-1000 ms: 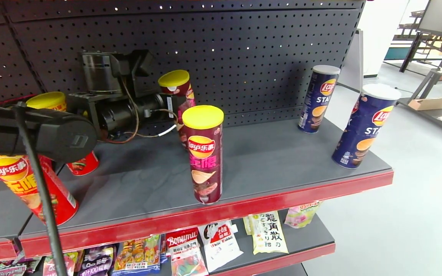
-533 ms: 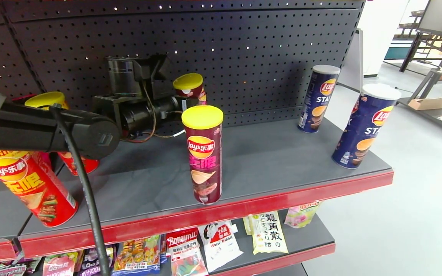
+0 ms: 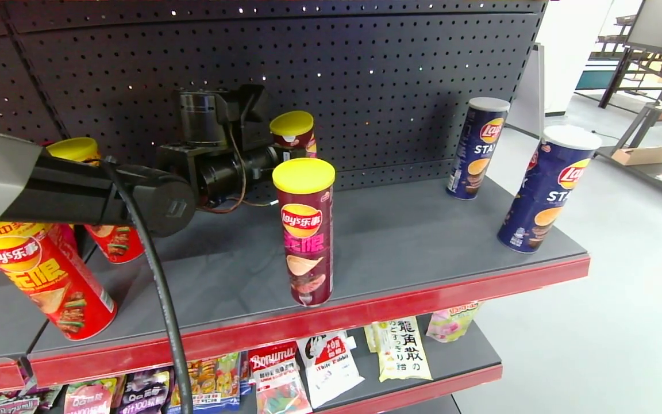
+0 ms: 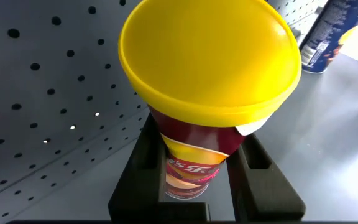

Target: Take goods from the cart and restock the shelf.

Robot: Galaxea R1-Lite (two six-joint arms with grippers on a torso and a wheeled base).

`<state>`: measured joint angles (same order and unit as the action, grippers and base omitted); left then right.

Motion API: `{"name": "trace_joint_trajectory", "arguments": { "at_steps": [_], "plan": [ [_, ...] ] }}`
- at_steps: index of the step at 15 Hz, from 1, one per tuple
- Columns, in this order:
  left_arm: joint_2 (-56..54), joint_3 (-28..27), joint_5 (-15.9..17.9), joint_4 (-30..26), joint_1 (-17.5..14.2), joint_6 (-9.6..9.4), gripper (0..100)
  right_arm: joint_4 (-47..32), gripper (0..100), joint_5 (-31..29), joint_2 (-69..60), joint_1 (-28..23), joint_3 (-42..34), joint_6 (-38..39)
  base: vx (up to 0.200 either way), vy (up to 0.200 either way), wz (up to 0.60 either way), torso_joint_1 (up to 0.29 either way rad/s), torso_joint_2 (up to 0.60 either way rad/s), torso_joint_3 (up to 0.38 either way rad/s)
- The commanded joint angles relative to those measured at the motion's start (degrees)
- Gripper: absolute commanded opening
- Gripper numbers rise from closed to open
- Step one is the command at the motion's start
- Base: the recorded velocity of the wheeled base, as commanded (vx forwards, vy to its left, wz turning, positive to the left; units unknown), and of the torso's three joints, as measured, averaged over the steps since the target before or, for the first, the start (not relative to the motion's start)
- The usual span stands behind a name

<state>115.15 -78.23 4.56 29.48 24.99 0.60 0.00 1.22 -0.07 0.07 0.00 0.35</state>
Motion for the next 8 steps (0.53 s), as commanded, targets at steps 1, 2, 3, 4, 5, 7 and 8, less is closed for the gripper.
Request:
{"name": "trace_joint_trajectory", "arguments": {
  "at_steps": [1,2,3,4,5,7,8],
  "plan": [
    [0.25,0.0,0.01,0.05,0.06,-0.69,0,0.0,100,0.01,0.07,0.01,0.0,0.0,0.0,0.0,0.0,0.0,0.0,0.0],
    [0.25,-0.08,0.01,0.05,0.06,-1.04,0,0.0,100,0.01,0.07,0.01,0.0,0.0,0.0,0.0,0.0,0.0,0.0,0.0],
    [0.25,-0.08,0.01,-0.03,0.06,-1.12,0,0.0,100,0.01,0.07,0.01,0.0,0.0,0.0,0.0,0.0,0.0,0.0,0.0],
    [0.34,-0.08,0.01,-0.03,0.06,-1.12,0,0.0,100,0.01,0.07,0.01,0.0,0.0,0.0,0.0,0.0,0.0,0.0,0.0],
    [0.42,-0.08,0.01,-0.03,-0.03,-1.12,0,0.0,100,0.01,0.07,0.01,0.0,0.0,0.0,0.0,0.0,0.0,0.0,0.0],
    [0.6,0.0,0.01,-0.12,-0.12,-1.12,0,0.0,100,0.01,0.07,0.01,0.0,0.0,0.0,0.0,0.0,0.0,0.0,0.0],
    [0.69,-0.08,0.01,-0.21,-0.12,-1.12,0,0.0,100,0.01,0.07,0.01,0.0,0.0,0.0,0.0,0.0,0.0,0.0,0.0]
  ]
}}
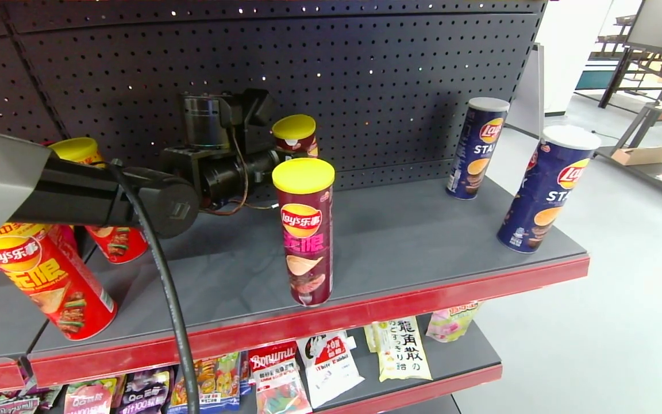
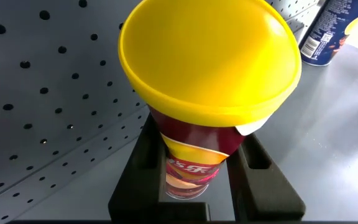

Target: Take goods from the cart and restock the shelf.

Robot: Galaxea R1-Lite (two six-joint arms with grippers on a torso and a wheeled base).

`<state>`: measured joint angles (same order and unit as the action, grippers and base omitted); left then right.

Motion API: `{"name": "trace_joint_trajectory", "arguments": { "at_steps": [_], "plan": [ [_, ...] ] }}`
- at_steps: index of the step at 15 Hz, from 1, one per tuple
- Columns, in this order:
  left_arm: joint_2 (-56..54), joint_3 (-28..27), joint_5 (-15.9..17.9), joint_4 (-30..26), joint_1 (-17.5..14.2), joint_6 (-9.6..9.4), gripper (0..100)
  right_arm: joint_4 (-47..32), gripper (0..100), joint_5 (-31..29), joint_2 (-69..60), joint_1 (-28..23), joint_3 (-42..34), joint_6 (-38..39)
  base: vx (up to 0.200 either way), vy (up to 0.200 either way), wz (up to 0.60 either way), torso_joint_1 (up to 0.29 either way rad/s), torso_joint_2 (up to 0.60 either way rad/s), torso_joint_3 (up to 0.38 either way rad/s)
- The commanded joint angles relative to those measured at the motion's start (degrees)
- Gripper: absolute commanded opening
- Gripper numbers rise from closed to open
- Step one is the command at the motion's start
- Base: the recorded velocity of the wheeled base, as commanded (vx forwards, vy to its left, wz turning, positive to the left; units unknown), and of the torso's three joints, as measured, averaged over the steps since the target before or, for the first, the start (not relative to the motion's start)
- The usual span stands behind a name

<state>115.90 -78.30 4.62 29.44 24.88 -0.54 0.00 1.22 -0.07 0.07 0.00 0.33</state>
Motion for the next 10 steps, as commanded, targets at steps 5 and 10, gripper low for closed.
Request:
{"name": "trace_joint_trajectory", "arguments": {
  "at_steps": [5,10],
  "plan": [
    [0.3,-0.01,0.04,-0.88,-0.01,-0.08,0,0.0,100,0.01,0.07,0.01,0.0,0.02,0.0,0.0,0.0,0.0,0.0,0.0],
    [0.3,0.08,0.04,-1.49,0.52,-0.08,0,0.0,100,0.01,0.07,0.01,0.0,0.02,0.0,0.0,0.0,0.0,0.0,0.0]
  ]
}}
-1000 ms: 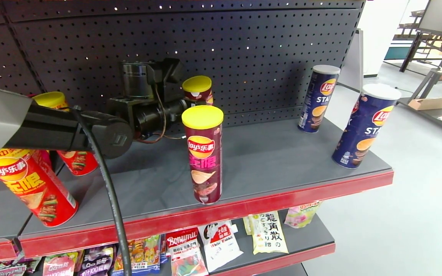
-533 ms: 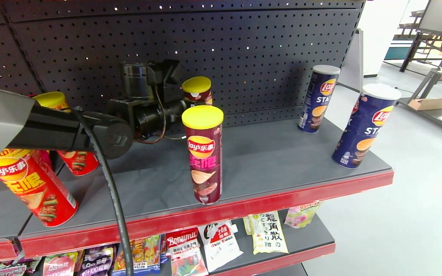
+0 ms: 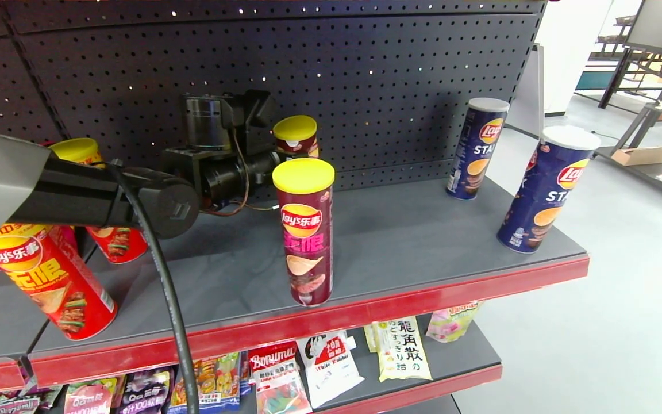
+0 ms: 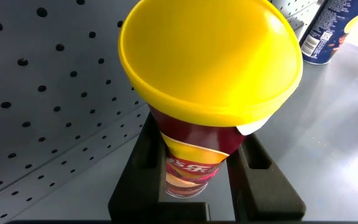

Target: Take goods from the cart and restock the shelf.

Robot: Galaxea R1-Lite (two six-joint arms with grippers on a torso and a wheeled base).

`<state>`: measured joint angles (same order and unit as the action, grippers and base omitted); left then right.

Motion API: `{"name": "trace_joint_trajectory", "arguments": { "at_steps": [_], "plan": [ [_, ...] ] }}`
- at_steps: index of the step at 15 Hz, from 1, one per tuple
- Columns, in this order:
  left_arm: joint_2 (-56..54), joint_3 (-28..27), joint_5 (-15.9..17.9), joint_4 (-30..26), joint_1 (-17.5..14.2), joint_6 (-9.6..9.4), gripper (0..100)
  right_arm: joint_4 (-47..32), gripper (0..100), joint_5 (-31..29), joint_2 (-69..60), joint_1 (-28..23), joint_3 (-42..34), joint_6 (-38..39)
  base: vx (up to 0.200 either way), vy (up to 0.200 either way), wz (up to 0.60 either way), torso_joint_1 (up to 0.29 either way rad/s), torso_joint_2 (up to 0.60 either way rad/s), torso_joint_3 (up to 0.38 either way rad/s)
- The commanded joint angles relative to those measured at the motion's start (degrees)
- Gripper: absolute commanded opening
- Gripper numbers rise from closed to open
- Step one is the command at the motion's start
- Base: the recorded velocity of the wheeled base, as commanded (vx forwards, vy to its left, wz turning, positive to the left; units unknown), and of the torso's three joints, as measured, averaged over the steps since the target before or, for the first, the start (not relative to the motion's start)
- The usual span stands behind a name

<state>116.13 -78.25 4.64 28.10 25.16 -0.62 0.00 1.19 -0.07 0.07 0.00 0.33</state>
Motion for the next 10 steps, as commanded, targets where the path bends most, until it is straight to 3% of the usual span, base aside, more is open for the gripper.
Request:
{"name": "trace_joint_trajectory", "arguments": {
  "at_steps": [1,2,10],
  "plan": [
    [-0.02,0.03,0.01,-0.15,0.41,0.01,0,0.0,100,0.04,0.07,0.01,0.0,0.02,0.0,0.0,0.0,0.0,0.0,0.0],
    [-0.02,-0.06,0.01,-0.15,0.41,0.01,100,0.0,100,0.04,0.07,0.01,0.0,0.02,0.0,0.0,0.0,0.0,0.0,0.0],
    [-1.78,1.0,-0.69,-0.33,0.59,0.01,100,0.0,100,0.04,0.07,0.01,0.0,0.02,0.0,0.0,0.0,0.0,0.0,0.0]
  ]
}}
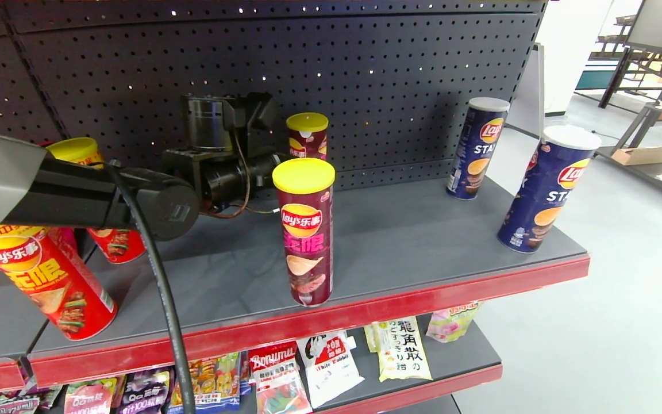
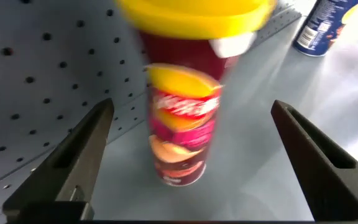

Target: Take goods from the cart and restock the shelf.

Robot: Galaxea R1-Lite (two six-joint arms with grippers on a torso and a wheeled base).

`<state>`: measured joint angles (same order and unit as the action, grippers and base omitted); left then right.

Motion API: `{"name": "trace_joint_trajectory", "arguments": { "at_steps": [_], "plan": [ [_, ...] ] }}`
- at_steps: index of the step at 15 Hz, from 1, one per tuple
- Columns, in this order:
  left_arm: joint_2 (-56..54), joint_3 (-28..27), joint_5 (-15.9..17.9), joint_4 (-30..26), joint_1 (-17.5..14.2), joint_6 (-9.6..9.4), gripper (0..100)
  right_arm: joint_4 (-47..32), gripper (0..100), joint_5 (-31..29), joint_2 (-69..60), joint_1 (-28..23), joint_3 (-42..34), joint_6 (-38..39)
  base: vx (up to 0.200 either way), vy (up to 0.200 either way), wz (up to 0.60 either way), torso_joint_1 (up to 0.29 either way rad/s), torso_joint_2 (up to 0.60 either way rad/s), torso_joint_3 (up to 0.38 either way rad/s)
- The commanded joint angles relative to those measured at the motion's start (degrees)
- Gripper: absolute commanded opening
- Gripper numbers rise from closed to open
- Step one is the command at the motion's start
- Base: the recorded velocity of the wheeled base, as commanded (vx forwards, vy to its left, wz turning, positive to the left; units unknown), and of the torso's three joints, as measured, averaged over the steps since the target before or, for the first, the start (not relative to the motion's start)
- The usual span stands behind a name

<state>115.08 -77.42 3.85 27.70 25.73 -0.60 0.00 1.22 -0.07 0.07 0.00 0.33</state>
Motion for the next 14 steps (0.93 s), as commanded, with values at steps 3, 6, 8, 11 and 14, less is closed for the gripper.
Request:
{"name": "trace_joint_trajectory", "arguments": {
  "at_steps": [3,6,8,11,14],
  "plan": [
    [-2.4,3.51,-1.65,0.34,-0.25,0.07,100,0.0,100,0.01,0.07,0.01,0.0,0.02,0.0,0.0,0.0,0.0,0.0,0.0],
    [-4.86,7.02,-2.8,0.43,-1.48,0.07,100,0.0,100,0.01,0.07,0.01,0.0,0.02,0.0,0.0,0.0,0.0,0.0,0.0],
    [-7.15,9.92,-2.8,0.43,-1.83,0.16,100,0.0,100,0.01,0.07,0.01,0.0,0.02,0.0,0.0,0.0,0.0,0.0,0.0],
    [-14.0,18.01,-2.62,0.34,-2.62,0.25,100,0.0,100,0.01,0.07,0.01,0.0,0.02,0.0,0.0,0.0,0.0,0.0,0.0],
    [-22.53,26.8,-2.18,0.16,-3.59,0.25,100,0.0,100,0.01,0.07,0.01,0.0,0.02,0.0,0.0,0.0,0.0,0.0,0.0]
  ]
}}
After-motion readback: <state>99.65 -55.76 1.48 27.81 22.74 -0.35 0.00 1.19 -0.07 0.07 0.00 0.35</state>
